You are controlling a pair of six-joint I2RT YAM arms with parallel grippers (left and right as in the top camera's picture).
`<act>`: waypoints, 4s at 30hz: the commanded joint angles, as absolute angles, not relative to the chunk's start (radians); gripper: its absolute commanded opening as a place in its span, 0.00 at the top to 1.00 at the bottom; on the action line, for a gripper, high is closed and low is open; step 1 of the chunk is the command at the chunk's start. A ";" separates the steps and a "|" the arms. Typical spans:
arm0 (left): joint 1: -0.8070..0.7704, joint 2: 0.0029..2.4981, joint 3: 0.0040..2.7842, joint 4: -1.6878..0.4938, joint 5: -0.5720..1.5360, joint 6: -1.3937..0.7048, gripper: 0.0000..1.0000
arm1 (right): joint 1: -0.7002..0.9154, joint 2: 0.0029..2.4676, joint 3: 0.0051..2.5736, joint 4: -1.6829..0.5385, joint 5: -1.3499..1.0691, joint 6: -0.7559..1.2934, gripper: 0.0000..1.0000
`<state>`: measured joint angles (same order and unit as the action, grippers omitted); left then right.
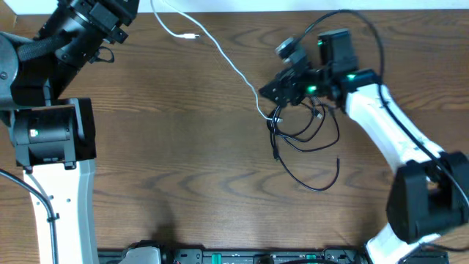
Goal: Untangle cables
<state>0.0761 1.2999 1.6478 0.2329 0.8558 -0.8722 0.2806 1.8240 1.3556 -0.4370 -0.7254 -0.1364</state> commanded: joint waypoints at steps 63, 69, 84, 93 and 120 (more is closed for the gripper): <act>-0.196 1.752 1.658 -0.389 0.787 -0.530 0.92 | 0.140 1.733 1.452 -1.043 -0.049 0.088 0.43; -0.250 1.758 1.658 -0.392 0.703 -0.486 0.93 | 0.103 1.772 1.452 -1.141 -0.056 0.063 0.17; -0.274 1.758 1.658 -0.405 0.587 -0.437 0.92 | 0.107 1.885 1.452 -1.377 0.021 -0.069 0.01; -0.245 1.758 1.658 -0.461 0.250 -0.491 0.93 | 0.153 1.885 1.452 -1.345 -0.075 -0.171 0.05; -0.188 1.740 1.655 -0.313 0.116 -0.446 0.93 | 0.329 1.885 1.400 -1.335 -0.419 -0.618 0.01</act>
<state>-0.2134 1.7531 1.6512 -0.3649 0.0978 -0.4374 0.3027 1.8809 1.4273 -1.3567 -0.5091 -0.6617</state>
